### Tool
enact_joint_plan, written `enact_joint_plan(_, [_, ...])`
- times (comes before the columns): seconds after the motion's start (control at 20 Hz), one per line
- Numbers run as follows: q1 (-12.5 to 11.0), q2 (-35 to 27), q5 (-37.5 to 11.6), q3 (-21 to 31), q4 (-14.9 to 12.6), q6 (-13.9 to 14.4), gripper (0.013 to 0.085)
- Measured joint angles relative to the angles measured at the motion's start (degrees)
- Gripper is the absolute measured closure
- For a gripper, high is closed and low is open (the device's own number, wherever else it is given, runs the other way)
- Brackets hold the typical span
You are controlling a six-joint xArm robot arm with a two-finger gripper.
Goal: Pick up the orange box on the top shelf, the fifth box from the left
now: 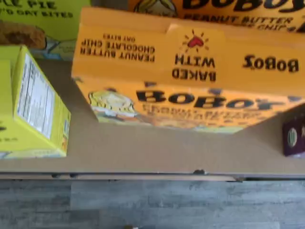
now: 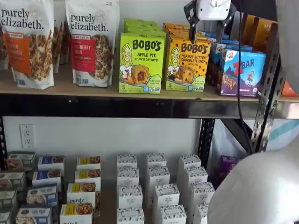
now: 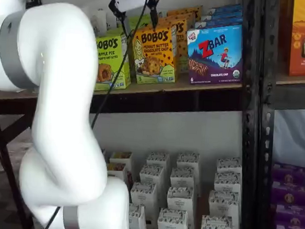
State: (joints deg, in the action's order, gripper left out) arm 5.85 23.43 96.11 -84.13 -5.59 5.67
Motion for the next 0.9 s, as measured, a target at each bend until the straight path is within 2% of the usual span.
enact_joint_plan(0.4, [-0.9, -5.5, 0.0, -5.3, 0.3, -0.9, 0.013])
enact_joint_plan(0.9, [-0.5, -12.3, -0.1, -12.3, 0.4, -0.5, 0.013])
